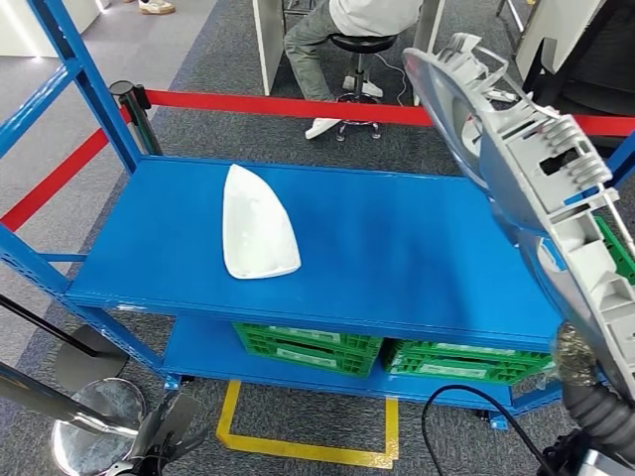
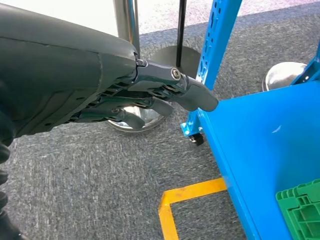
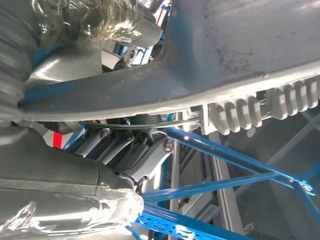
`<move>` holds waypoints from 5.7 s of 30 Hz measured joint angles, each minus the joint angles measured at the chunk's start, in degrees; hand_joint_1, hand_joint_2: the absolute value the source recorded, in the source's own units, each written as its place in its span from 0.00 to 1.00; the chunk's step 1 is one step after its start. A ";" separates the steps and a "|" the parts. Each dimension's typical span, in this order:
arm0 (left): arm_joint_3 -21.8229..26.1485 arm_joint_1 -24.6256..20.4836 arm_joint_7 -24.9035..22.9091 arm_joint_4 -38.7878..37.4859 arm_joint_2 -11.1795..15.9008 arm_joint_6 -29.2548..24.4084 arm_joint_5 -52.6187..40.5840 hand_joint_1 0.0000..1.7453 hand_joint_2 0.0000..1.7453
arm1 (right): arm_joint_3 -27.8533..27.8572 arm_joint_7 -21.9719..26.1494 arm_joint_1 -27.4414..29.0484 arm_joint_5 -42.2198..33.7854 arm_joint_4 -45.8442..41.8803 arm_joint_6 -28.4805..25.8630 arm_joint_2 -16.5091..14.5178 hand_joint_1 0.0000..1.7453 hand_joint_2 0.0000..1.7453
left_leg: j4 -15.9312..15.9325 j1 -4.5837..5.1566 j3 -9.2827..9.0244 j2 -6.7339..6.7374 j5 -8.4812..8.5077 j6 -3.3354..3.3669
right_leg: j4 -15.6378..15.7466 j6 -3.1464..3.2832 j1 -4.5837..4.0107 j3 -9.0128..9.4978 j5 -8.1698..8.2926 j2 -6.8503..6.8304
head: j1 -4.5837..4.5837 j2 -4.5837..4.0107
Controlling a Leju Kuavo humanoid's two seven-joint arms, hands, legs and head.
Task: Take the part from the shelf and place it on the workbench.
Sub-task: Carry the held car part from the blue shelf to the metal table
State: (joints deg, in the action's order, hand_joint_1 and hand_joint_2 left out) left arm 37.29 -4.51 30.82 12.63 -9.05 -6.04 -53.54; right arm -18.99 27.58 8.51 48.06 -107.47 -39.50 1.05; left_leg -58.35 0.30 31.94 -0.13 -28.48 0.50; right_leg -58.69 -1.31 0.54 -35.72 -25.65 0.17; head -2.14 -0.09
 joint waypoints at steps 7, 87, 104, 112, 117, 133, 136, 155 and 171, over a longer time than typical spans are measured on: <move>0.02 0.06 -0.13 0.00 -0.11 -0.28 0.19 0.00 1.00 | -0.13 -1.12 -0.24 -7.37 0.00 0.00 0.00 1.00 1.00 | 0.00 -0.01 0.01 0.00 0.00 0.00 | 0.00 0.00 0.00 0.00 0.00 0.00 | 0.00 0.00; 1.12 0.61 -2.06 0.00 -1.25 -4.29 1.27 0.00 1.00 | 8.11 0.33 5.12 -8.58 -2.50 0.02 -4.78 1.00 1.00 | 1.04 -0.82 0.68 0.09 1.95 0.48 | -5.75 -0.89 0.38 -0.33 -6.22 0.04 | -0.35 0.00; 1.11 0.59 -2.27 0.00 -1.23 -4.61 1.36 0.00 1.00 | 8.14 -0.17 5.10 -9.53 -1.69 0.02 -3.72 1.00 1.00 | -11.86 -0.57 6.20 0.00 -5.38 -2.22 | 0.91 1.63 0.41 3.14 -2.03 -0.18 | -0.93 0.01; 1.09 0.44 -2.49 -0.01 -1.13 -4.83 1.37 0.00 1.00 | 8.20 0.30 5.24 -11.44 -1.67 0.02 -3.72 1.00 1.00 | 0.58 -0.29 -0.76 -0.04 0.82 -0.92 | 0.72 0.64 0.17 2.29 -1.21 -0.08 | -0.88 0.02; 1.12 0.44 -2.52 -0.01 -1.46 -5.12 1.42 0.00 1.00 | 8.32 0.46 5.36 -12.73 -1.72 0.02 -3.70 1.00 1.00 | 1.87 -0.61 -0.18 0.15 2.05 0.81 | -2.98 -0.89 0.25 0.04 -4.00 -0.14 | -0.72 0.01; 1.16 0.34 -2.54 -0.02 -1.55 -5.65 1.98 0.00 1.00 | 8.45 -0.10 4.88 -14.31 -1.60 0.02 -3.21 1.00 1.00 | -5.23 -0.34 5.00 0.08 -1.18 -1.96 | 1.47 1.70 0.38 4.16 -2.19 -0.34 | -0.95 0.01; 1.15 0.34 -2.61 -0.02 -1.58 -5.67 1.98 0.00 1.00 | 8.46 -0.11 4.90 -14.46 -1.58 0.02 -3.21 1.00 1.00 | -14.65 -0.51 7.26 0.08 -6.61 -2.33 | 1.33 1.88 0.20 2.26 -0.88 -0.39 | -1.03 0.02; 1.18 -0.06 -2.97 -0.02 -2.09 -6.00 2.01 0.00 1.00 | 8.59 -0.53 4.86 -15.50 -1.60 0.02 -2.56 1.00 1.00 | 2.70 0.12 2.23 0.60 4.72 1.02 | -6.41 -1.71 0.42 2.92 -5.12 -0.33 | -0.62 0.02; 1.18 0.34 -3.06 -0.04 -2.03 -6.29 2.49 0.00 1.00 | 8.66 -1.43 5.16 -19.00 -1.99 0.02 -2.38 1.00 1.00 | -3.70 -0.05 -1.90 0.27 -1.78 -0.80 | 1.76 1.45 -0.13 1.58 -0.02 -0.28 | -1.14 0.02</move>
State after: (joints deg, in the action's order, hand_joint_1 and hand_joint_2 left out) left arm 38.47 -4.17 27.76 12.60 -11.08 -12.33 -51.06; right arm -10.33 26.15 13.67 29.06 -109.46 -39.47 -1.33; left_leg -62.06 0.25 30.03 0.14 -30.26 -0.30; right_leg -56.94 0.14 0.41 -34.14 -25.68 -0.11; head -3.28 -0.07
